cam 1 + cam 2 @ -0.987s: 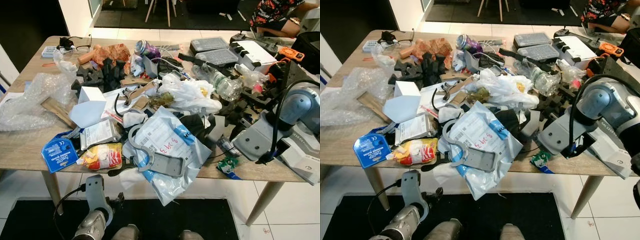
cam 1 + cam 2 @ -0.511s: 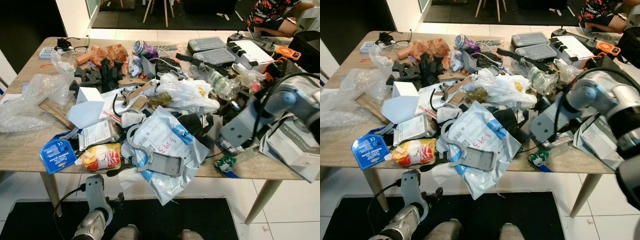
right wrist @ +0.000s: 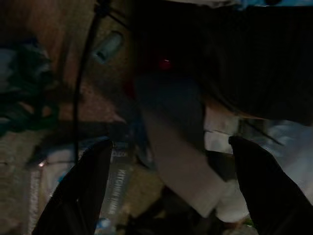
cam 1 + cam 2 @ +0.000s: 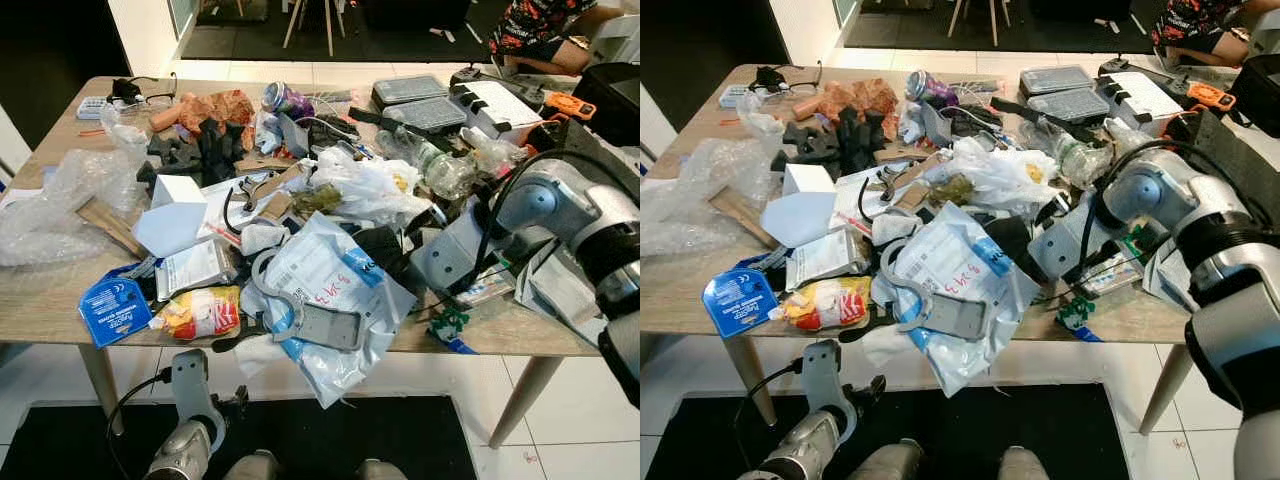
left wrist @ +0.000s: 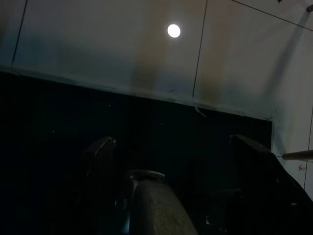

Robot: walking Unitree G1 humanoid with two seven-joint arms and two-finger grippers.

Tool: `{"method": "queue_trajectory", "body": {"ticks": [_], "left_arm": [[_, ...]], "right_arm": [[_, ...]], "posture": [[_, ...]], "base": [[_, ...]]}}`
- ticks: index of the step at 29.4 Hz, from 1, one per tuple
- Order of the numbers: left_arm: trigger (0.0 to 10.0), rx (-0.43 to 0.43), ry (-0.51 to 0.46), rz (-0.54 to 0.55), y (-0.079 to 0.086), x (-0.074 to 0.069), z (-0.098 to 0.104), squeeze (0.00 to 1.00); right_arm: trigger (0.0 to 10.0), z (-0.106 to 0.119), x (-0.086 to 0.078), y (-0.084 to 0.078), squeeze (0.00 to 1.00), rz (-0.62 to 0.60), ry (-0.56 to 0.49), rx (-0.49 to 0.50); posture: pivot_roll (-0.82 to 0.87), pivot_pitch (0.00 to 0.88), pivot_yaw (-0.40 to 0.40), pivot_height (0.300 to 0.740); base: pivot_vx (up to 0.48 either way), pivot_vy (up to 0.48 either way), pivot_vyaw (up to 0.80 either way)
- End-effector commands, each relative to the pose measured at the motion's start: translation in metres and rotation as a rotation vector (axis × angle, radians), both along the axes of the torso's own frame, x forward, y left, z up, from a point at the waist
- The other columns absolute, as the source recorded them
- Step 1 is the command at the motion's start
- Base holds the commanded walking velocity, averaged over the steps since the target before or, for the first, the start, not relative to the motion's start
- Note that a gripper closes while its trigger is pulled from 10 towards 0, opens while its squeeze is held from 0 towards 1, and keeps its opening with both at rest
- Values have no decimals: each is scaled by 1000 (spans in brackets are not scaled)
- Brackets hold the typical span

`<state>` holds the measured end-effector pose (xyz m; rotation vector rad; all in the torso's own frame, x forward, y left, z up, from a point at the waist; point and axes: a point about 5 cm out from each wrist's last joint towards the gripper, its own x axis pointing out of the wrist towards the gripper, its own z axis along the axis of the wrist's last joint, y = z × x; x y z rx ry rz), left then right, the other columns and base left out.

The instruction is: Picking trash to rubbish bin

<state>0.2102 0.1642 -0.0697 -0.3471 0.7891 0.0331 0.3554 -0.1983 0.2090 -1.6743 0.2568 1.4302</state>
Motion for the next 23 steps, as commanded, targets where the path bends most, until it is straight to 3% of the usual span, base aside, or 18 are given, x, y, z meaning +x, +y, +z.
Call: {"method": "queue_trajectory", "body": {"ticks": [1,2,17,23], "left_arm": [[10000,9,24,4,4,-6,-3,0],[10000,9,23,3,4,-6,-3,0],[10000,8,19,1,4,-6,-3,0],[10000,6,19,1,3,-6,-3,0]], "right_arm": [[1922,-1,0,-1,0,-18,12,31],[0,-2,1,-1,0,-23,14,33],[0,-1,0,-2,0,-21,35,40],[0,7,1,3,0,-14,39,110]], "posture": [[-23,100,-18,740],[-23,100,-18,740],[-27,99,-14,740],[-29,99,-12,740]], "base": [[0,0,0],[0,0,0],[0,0,0],[0,0,0]]}}
